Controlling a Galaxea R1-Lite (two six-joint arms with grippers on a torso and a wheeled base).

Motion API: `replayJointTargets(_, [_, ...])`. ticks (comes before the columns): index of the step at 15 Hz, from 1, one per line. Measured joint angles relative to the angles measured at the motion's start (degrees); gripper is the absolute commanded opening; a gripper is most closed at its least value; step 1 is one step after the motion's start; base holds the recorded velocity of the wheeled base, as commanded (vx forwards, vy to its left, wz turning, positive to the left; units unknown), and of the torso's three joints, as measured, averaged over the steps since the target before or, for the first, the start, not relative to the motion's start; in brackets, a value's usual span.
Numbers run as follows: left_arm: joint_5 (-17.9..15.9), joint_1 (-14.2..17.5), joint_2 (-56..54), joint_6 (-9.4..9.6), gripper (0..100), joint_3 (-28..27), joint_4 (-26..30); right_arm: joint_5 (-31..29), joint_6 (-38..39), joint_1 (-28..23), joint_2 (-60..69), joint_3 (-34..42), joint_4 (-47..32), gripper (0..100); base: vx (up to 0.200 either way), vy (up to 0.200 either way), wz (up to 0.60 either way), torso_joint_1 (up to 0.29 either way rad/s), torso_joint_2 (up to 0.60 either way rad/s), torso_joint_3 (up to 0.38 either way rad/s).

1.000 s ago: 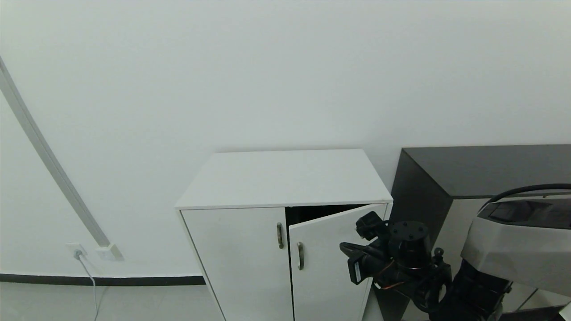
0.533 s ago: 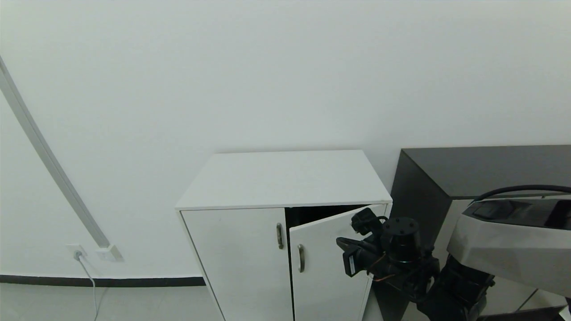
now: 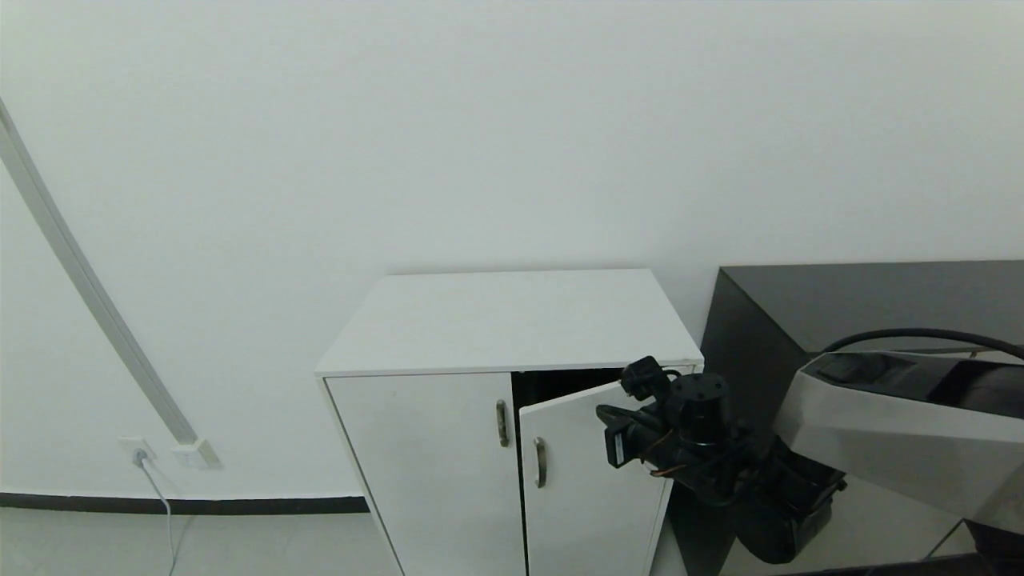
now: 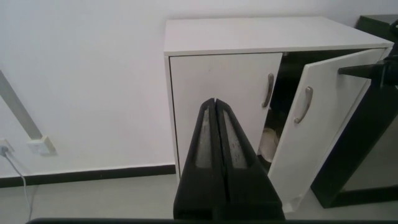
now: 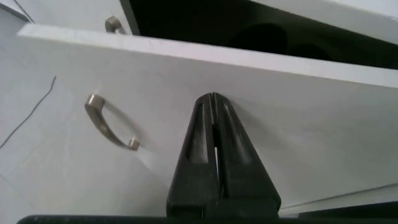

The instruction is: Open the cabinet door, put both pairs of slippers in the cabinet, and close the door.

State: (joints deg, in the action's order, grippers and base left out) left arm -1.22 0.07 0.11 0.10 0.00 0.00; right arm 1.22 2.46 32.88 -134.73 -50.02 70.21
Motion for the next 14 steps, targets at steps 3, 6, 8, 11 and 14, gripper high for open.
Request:
replayJointTargets(3, [0.00, 0.00, 0.00, -0.07, 0, 0.00, 0.00, -0.02, 0.00, -0.80, -1.33, -4.22, -1.95, 0, 0.000, 0.000, 0.00, 0.000, 0.00, 0.000])
replayJointTargets(6, [0.00, 0.00, 0.00, -0.10, 0, 0.00, 0.00, -0.02, 0.00, -1.38, -2.60, -6.24, -2.16, 0, 0.000, 0.000, 0.00, 0.000, 0.00, 0.000])
replayJointTargets(8, [0.00, 0.00, 0.00, -0.10, 0, 0.00, 0.00, -0.02, 0.00, -1.68, -3.47, -7.19, -2.13, 0, 0.000, 0.000, 0.00, 0.000, 0.00, 0.000])
replayJointTargets(11, [-0.01, 0.00, 0.00, -0.10, 0, 0.00, 0.00, -0.02, 0.00, -2.17, -4.02, -7.84, -2.11, 0, 0.000, 0.000, 0.00, 0.000, 0.00, 0.000])
replayJointTargets(14, [0.00, 0.00, 0.00, -0.10, 0, 0.00, 0.00, 0.00, -0.12, -2.43, -4.18, -8.39, -2.05, 0, 0.000, 0.000, 0.00, 0.000, 0.00, 0.000])
